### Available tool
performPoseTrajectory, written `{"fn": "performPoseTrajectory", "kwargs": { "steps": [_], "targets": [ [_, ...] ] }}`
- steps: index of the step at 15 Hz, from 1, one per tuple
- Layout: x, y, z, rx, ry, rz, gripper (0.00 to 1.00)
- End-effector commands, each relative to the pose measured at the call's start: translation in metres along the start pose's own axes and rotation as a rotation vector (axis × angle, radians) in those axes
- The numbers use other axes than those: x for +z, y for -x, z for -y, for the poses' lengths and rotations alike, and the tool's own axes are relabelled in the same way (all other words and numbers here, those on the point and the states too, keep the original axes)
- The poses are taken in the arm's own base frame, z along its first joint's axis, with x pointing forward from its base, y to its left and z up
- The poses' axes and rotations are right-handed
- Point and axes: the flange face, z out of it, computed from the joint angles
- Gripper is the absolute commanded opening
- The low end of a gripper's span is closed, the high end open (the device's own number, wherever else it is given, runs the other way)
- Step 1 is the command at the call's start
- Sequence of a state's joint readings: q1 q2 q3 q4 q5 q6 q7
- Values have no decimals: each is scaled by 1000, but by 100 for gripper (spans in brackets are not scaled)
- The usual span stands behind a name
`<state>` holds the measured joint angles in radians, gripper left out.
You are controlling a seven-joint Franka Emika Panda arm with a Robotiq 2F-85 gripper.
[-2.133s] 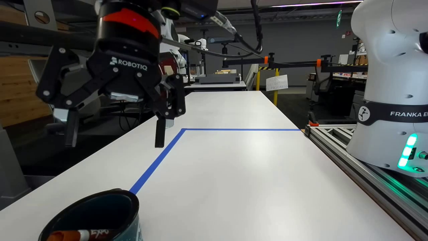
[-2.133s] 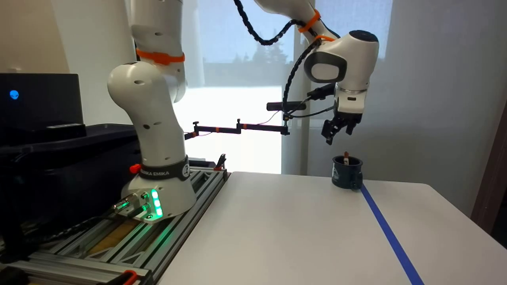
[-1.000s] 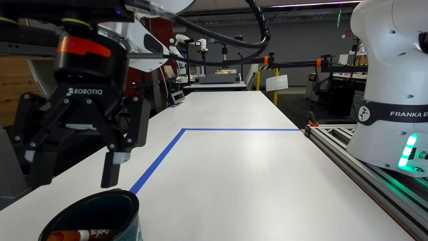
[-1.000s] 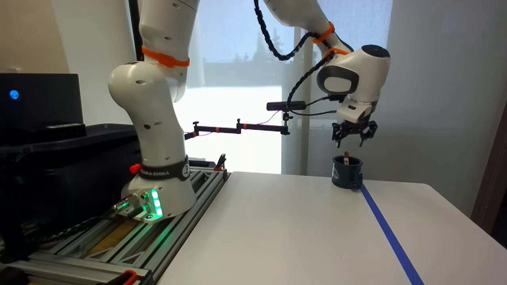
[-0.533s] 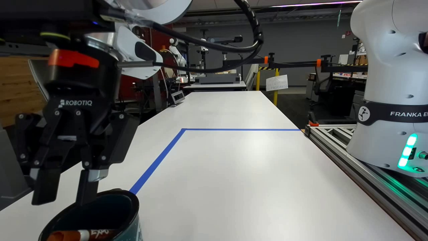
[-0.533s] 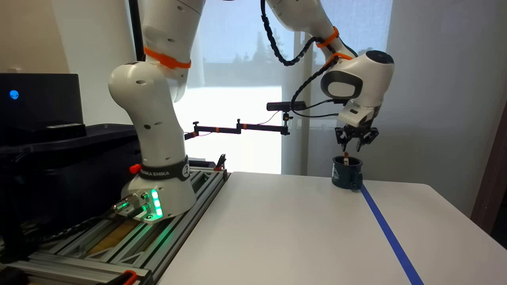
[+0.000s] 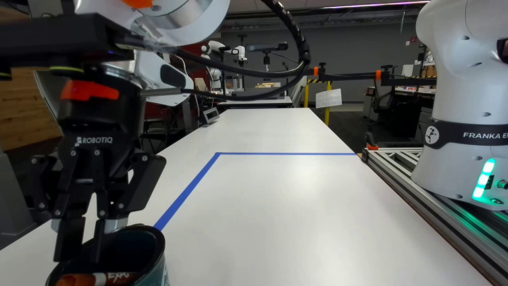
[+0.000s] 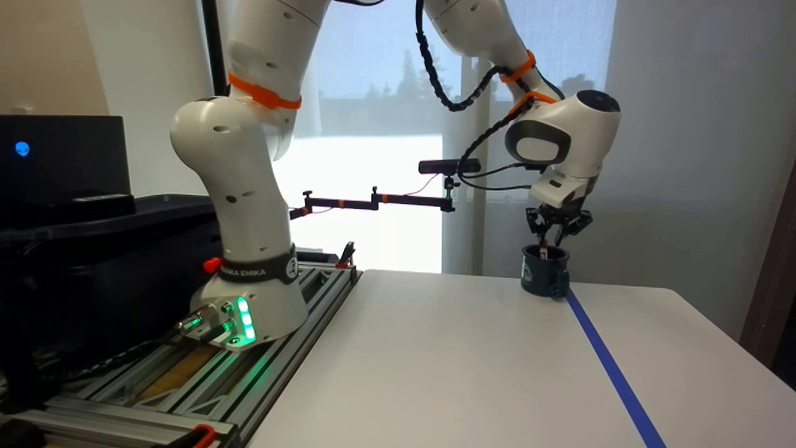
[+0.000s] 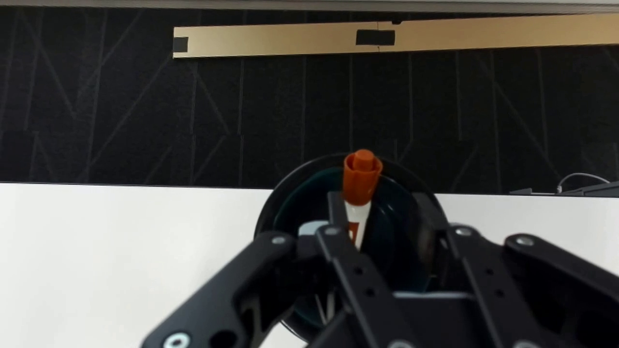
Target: Move the sharpie to the table
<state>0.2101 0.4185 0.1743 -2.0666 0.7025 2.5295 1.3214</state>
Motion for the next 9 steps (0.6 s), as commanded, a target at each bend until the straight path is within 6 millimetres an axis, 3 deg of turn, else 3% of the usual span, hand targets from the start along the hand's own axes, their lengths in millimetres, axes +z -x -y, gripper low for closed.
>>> {"fn": "performPoseTrajectory", "kwargs": {
  "steps": [1, 6, 9],
  "targets": [
    [2, 5, 5, 26, -4, 9, 36],
    [7, 2, 4, 40, 3, 4, 29],
    [11, 0, 2, 44, 9, 2, 32]
  ]
}}
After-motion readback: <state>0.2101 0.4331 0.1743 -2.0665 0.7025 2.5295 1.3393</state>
